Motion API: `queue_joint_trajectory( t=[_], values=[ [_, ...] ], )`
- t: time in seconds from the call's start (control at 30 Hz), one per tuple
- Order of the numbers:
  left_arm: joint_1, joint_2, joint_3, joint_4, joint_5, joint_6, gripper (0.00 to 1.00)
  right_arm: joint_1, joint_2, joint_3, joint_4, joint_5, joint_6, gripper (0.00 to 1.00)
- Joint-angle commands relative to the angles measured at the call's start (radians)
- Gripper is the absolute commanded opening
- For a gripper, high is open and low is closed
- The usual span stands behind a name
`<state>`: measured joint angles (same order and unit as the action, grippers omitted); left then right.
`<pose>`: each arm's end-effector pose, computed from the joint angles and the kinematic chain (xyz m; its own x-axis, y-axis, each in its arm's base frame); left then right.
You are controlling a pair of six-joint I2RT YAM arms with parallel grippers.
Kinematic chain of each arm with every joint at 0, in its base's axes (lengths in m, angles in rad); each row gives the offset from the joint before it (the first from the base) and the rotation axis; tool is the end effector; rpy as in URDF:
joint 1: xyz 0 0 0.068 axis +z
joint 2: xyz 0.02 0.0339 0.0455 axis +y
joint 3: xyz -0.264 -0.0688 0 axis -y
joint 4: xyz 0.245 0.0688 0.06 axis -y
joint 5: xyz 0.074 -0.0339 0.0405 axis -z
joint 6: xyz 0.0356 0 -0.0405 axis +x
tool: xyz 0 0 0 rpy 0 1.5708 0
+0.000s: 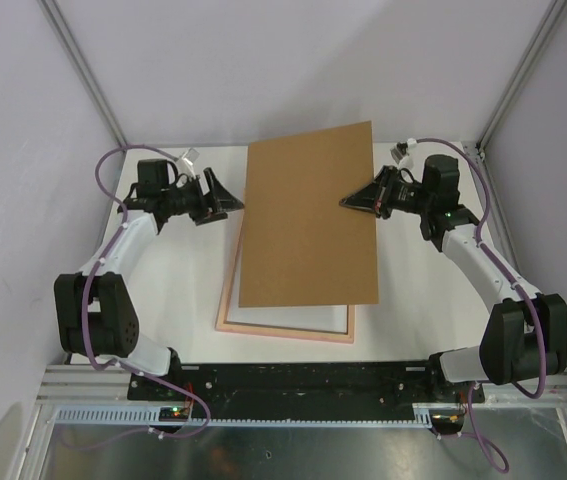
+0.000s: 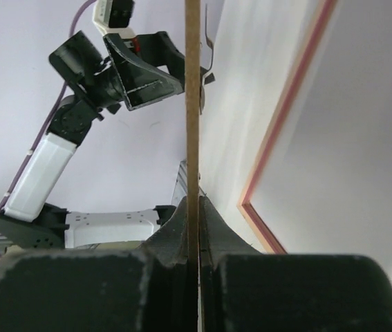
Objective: Put the photo into the frame
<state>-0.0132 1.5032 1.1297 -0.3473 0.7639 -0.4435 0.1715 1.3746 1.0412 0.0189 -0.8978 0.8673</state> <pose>0.3267 -0.0289 0.2776 -0.8232 -0.2990 -0.4827 0.1948 0.6498 -0.7347 0.3018 0.0805 0.3192 -0.8370 0.3374 -0.4307 -0.3103 0.3555 0.8817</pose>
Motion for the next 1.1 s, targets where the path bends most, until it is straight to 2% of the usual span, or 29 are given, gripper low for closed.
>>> queue_joint_trajectory(
  t=[0.0, 0.23, 0.37, 0.53, 0.63, 0.7, 0.87, 0.93, 1.07],
  values=[
    [0.005, -0.001, 0.009, 0.092, 0.225, -0.065, 0.85, 0.002, -0.003, 0.022, 0.184, -0.097, 0.096, 0.00],
    [0.005, -0.014, -0.021, 0.215, 0.336, -0.139, 0.87, 0.051, 0.072, 0.015, 0.294, -0.135, 0.160, 0.00],
    [0.005, -0.034, -0.043, 0.286, 0.382, -0.198, 0.83, 0.067, 0.126, -0.012, 0.488, -0.172, 0.273, 0.00],
    [0.005, -0.087, -0.071, 0.374, 0.406, -0.297, 0.73, 0.048, 0.221, -0.031, 0.731, -0.226, 0.420, 0.00],
    [0.007, -0.125, -0.113, 0.503, 0.423, -0.421, 0.66, 0.038, 0.285, -0.042, 0.891, -0.249, 0.515, 0.00],
    [0.009, -0.141, -0.133, 0.581, 0.429, -0.493, 0.60, 0.034, 0.330, -0.051, 1.034, -0.259, 0.593, 0.00],
    [0.010, -0.151, -0.141, 0.613, 0.421, -0.539, 0.50, 0.033, 0.448, -0.063, 1.400, -0.272, 0.855, 0.00],
    [0.010, -0.152, -0.147, 0.616, 0.417, -0.541, 0.47, 0.033, 0.484, -0.063, 1.472, -0.273, 0.905, 0.00],
    [0.010, -0.145, -0.169, 0.612, 0.404, -0.531, 0.39, 0.039, 0.520, -0.064, 1.501, -0.284, 0.911, 0.00]
  ],
)
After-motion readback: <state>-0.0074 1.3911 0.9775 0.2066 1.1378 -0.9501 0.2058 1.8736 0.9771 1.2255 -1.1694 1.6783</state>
